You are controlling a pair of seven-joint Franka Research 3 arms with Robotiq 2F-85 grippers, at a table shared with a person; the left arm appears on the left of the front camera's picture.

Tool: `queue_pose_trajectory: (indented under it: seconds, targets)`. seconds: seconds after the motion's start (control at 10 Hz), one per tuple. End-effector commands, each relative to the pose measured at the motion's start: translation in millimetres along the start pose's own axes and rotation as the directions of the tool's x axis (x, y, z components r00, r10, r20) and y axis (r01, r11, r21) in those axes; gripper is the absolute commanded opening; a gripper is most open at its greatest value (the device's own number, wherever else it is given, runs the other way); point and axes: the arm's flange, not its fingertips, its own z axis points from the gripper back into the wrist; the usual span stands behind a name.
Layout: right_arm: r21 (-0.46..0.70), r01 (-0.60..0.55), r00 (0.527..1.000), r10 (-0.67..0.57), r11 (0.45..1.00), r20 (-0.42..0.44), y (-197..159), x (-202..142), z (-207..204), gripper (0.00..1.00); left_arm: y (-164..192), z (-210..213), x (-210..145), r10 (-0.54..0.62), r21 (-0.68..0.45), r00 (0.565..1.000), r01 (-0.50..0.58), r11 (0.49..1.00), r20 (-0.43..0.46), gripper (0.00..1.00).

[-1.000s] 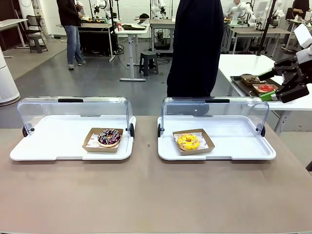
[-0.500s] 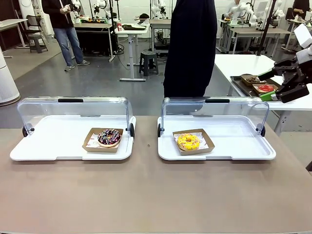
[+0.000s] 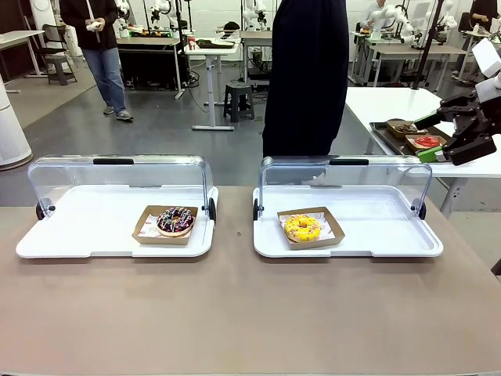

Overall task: Provide the desired donut to the person.
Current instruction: Place the picked Paper togo box onto the Handle tray extended by the person.

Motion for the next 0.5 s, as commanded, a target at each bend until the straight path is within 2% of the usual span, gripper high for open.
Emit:
queue_pose_trajectory:
  seconds: [0.0, 0.4]
  targets:
    - [-0.002, -0.009, 1.0, 0.009, 1.0, 0.018, -0.5, -0.6, -0.8, 1.0, 0.2, 0.8, -0.9, -0.012, 0.002, 1.0, 0.012, 1.0, 0.019, 1.0]
    - [-0.002, -0.009, 1.0, 0.009, 1.0, 0.018, -0.5, -0.6, -0.8, 1.0, 0.2, 0.8, -0.9, -0.012, 0.002, 1.0, 0.012, 1.0, 0.019, 1.0]
